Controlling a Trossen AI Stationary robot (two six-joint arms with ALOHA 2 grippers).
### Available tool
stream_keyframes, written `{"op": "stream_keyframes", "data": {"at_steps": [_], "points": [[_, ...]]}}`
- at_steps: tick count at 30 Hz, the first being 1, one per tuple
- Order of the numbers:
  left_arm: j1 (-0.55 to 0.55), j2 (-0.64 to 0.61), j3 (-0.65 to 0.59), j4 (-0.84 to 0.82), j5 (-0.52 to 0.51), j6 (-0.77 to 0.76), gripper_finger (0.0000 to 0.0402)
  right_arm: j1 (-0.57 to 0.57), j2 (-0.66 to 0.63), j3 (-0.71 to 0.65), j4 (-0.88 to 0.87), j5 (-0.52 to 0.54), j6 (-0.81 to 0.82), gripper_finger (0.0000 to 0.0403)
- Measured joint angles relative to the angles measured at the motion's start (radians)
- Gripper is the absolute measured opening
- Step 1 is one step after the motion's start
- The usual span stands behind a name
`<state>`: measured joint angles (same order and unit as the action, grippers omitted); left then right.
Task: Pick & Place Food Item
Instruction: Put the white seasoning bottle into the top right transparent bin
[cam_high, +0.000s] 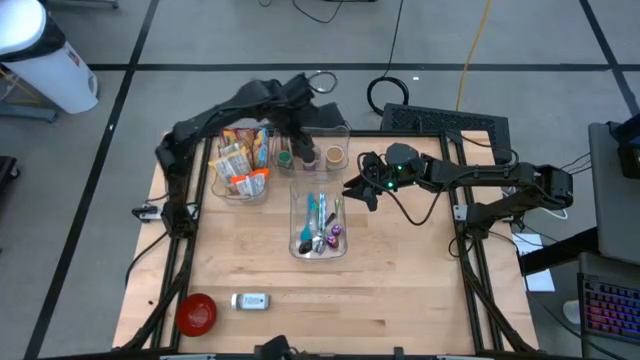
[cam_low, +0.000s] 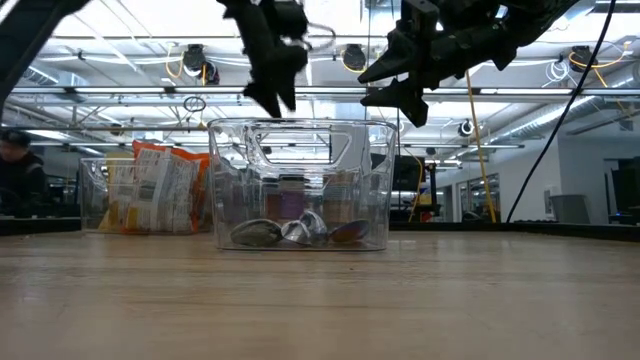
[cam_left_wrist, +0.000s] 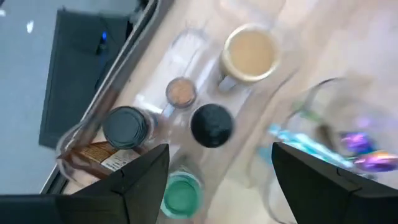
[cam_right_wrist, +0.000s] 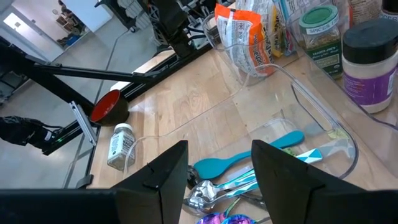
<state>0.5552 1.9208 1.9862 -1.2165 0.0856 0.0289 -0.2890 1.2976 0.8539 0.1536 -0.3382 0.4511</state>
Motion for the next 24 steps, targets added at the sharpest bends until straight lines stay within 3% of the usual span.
{"op": "stream_keyframes", "data": {"at_steps": [9,12,16,20,24], "points": [[-0.025,-0.257,0.000,0.142,0.195,-0.102,0.0285,0.002,0.000,0.000,0.028,0.000,0.078,0.0169],[-0.068,-0.335,0.000,0.218,0.195,-0.102,0.0285,0.011,0.000,0.000,0.073,0.001,0.150,0.0169],[-0.145,-0.417,-0.031,0.273,0.109,-0.114,0.0284,0.034,0.001,0.000,0.162,0.014,0.197,0.0169],[-0.219,-0.516,-0.200,0.413,0.042,-0.148,0.0284,0.076,0.001,0.001,0.238,0.113,0.219,0.0169],[-0.267,-0.638,-0.462,0.635,0.065,-0.217,0.0285,0.119,0.001,0.001,0.271,0.206,0.219,0.0169]]}}
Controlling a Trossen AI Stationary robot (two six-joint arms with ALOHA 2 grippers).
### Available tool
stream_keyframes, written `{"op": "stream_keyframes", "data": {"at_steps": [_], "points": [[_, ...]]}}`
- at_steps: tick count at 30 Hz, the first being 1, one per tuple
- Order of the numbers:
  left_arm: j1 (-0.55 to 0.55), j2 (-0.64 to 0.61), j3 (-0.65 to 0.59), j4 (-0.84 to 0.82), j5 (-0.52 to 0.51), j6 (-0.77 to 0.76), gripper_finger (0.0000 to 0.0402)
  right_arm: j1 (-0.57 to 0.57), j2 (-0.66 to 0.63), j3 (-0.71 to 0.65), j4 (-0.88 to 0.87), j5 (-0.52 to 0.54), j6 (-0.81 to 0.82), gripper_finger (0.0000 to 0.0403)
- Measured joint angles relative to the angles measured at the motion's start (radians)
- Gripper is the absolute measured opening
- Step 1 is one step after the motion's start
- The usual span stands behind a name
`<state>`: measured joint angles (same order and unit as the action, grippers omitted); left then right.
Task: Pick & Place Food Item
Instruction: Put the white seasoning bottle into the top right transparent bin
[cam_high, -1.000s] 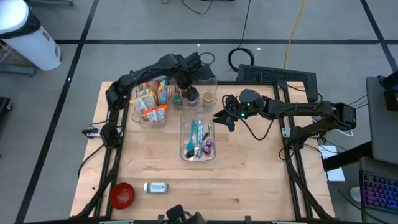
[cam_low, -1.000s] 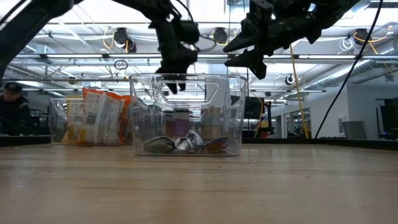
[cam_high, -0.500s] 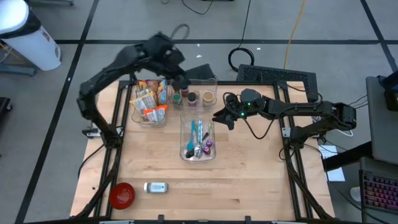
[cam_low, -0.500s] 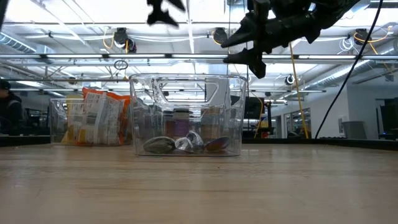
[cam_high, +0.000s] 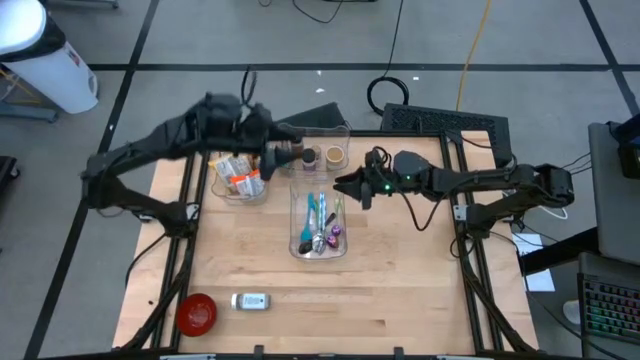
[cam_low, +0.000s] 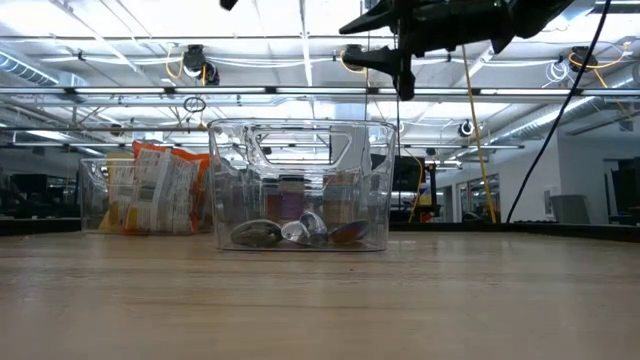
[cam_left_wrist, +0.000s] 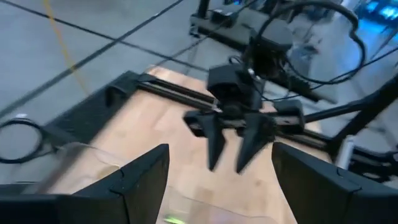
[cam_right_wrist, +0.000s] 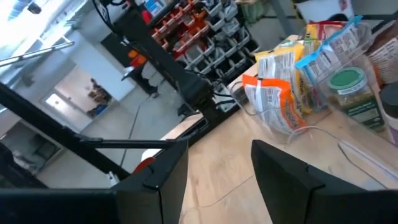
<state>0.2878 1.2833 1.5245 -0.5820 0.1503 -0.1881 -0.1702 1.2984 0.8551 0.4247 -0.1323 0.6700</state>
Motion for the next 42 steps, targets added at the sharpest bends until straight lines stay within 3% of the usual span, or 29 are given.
{"op": "stream_keyframes", "data": {"at_steps": [5,9,14,20,26,33,36,42], "points": [[-0.052,-0.161,-0.296,0.232,0.005,-0.123,0.0285,0.034,0.000,0.000,-0.002,0.033,-0.006,0.0169],[-0.102,-0.296,-0.460,0.345,0.006,-0.211,0.0285,0.041,0.000,0.000,-0.003,0.038,-0.008,0.0169],[-0.200,-0.468,-0.572,0.346,0.002,-0.306,0.0285,0.041,0.000,0.000,0.001,0.123,-0.002,0.0169],[-0.378,-0.580,-0.648,0.357,0.080,-0.520,0.0285,0.029,0.000,0.000,0.021,0.165,-0.026,0.0169],[-0.541,-0.562,-0.665,0.382,0.010,-0.601,0.0285,0.012,0.000,0.000,0.020,0.165,-0.029,0.0169],[-0.556,-0.466,-0.666,0.462,-0.091,-0.535,0.0285,0.006,0.000,0.000,0.020,0.166,-0.060,0.0169],[-0.552,-0.407,-0.666,0.471,-0.084,-0.554,0.0285,0.006,0.000,0.000,0.020,0.165,-0.061,0.0169],[-0.619,-0.301,-0.666,0.324,0.057,-0.592,0.0285,0.006,0.000,0.000,0.020,0.165,-0.061,0.0169]]}}
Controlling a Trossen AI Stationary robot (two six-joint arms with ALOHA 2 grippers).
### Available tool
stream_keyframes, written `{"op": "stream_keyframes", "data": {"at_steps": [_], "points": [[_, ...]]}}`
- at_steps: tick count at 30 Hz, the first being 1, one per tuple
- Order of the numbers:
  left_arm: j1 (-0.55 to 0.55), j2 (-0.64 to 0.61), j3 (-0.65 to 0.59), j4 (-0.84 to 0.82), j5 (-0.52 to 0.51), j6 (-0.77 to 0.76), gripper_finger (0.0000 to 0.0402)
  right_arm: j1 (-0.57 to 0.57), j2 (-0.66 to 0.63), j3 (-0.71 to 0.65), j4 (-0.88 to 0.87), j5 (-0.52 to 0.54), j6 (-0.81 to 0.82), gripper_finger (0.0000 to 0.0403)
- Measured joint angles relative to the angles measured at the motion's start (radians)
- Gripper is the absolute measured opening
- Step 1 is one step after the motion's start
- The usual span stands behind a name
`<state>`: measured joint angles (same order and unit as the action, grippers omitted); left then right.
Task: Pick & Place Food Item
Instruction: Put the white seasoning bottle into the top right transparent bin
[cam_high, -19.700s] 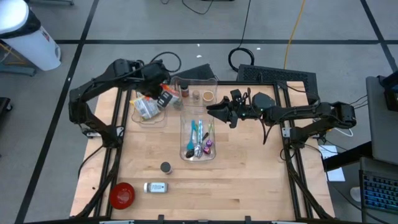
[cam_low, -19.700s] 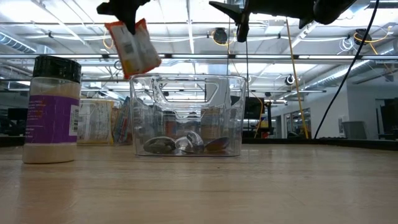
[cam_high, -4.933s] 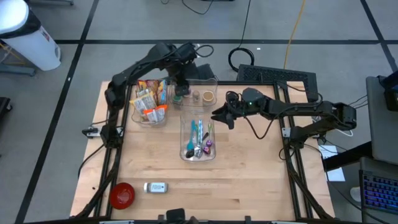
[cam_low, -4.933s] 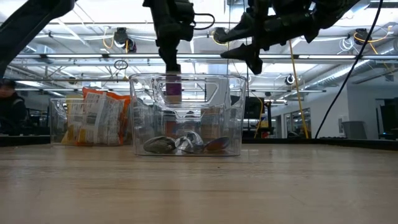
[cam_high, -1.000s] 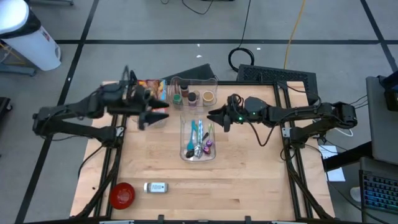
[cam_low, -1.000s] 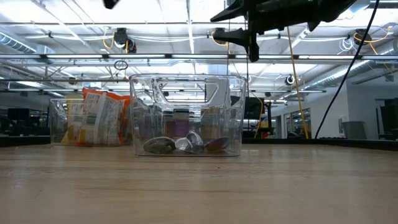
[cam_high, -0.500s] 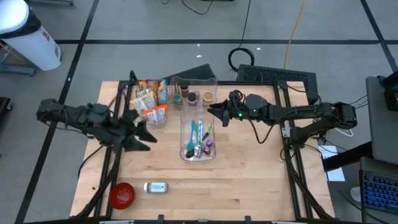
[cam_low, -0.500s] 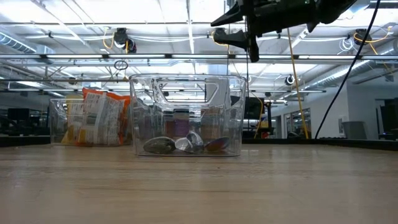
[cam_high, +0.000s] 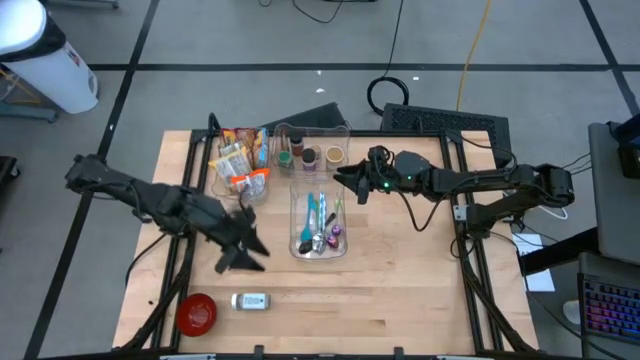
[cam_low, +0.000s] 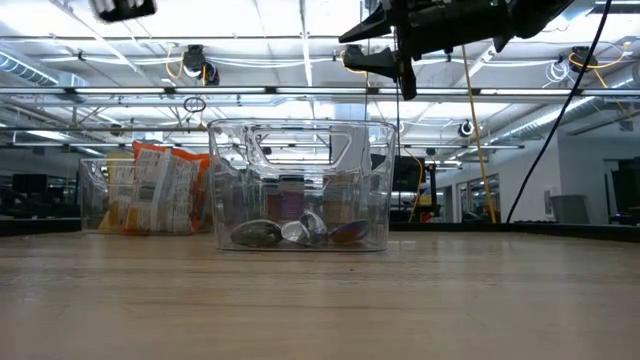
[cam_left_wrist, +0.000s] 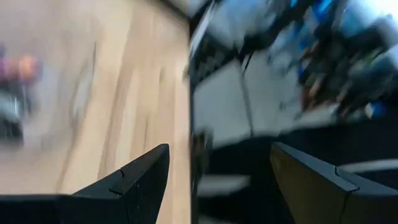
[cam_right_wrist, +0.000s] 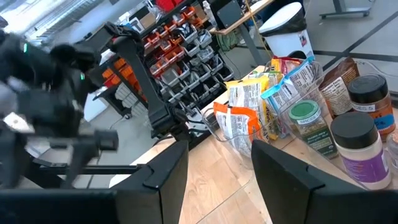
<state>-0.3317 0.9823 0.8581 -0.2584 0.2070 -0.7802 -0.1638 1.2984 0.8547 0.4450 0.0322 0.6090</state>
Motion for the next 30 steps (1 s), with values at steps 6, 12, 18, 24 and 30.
{"op": "stream_keyframes", "data": {"at_steps": [6,12,18,24,30], "points": [[-0.118,0.089,0.000,-0.175,0.028,-0.051,0.0285,0.000,0.000,0.000,0.000,-0.001,0.000,0.0169],[-0.267,0.177,0.000,-0.300,-0.042,-0.051,0.0285,0.000,0.004,0.000,-0.001,0.000,-0.008,0.0169],[-0.373,0.259,0.001,-0.353,-0.135,-0.039,0.0285,0.000,0.012,-0.002,-0.008,-0.001,-0.011,0.0169],[-0.444,0.334,0.001,-0.420,-0.227,-0.034,0.0285,0.000,0.024,-0.001,-0.007,-0.003,0.006,0.0169],[-0.478,0.409,0.001,-0.414,-0.235,-0.050,0.0285,0.004,0.034,-0.001,-0.009,-0.008,0.015,0.0169]]}}
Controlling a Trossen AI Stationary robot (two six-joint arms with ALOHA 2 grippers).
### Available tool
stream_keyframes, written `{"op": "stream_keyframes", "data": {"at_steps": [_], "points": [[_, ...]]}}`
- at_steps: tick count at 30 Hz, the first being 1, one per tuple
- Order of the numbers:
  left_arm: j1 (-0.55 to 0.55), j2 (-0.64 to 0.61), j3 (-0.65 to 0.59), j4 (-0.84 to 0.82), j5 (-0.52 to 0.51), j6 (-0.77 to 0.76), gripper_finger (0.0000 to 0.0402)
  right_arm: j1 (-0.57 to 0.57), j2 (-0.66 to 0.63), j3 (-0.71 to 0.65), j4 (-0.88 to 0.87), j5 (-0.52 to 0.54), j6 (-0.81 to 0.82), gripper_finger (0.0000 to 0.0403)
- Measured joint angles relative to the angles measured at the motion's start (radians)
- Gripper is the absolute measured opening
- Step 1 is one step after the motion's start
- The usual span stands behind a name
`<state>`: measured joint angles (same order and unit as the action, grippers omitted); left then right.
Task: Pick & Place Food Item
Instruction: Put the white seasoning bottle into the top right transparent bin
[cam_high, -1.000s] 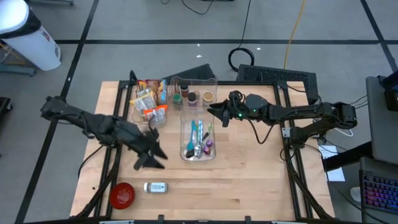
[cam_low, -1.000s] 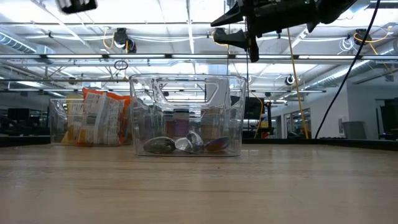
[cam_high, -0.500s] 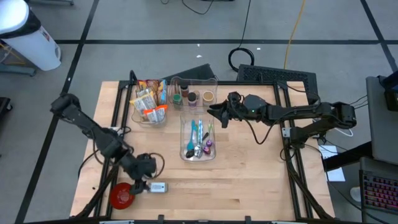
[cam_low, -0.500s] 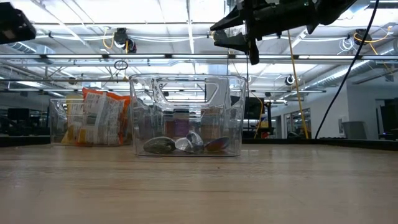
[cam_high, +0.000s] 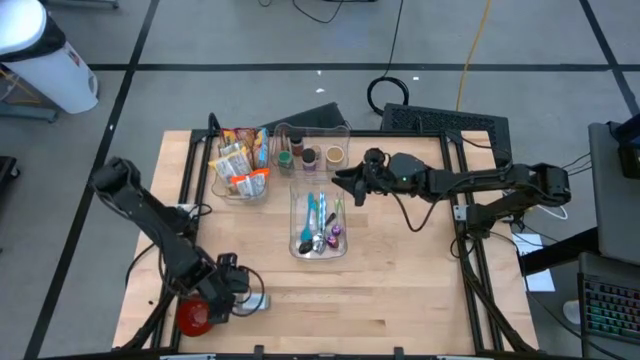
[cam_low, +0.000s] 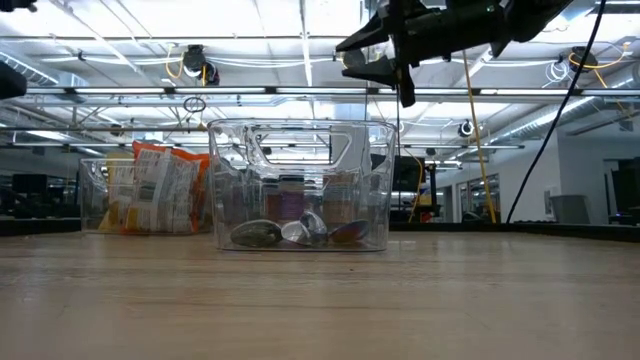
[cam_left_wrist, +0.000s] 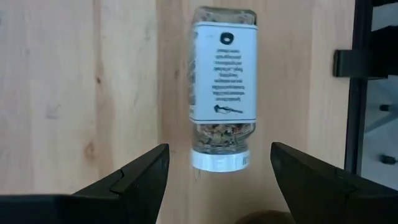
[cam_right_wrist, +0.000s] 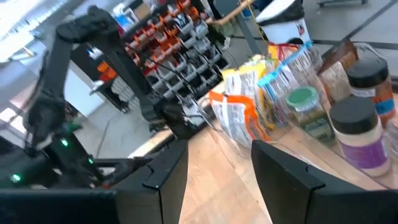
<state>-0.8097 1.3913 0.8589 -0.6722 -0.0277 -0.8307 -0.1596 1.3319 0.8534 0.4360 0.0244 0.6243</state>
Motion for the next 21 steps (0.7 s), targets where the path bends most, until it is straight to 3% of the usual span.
{"op": "stream_keyframes", "data": {"at_steps": [21], "points": [[-0.018,0.203,0.000,0.080,0.007,0.018,0.0285,0.011,-0.001,0.000,0.000,0.000,-0.015,0.0169]]}}
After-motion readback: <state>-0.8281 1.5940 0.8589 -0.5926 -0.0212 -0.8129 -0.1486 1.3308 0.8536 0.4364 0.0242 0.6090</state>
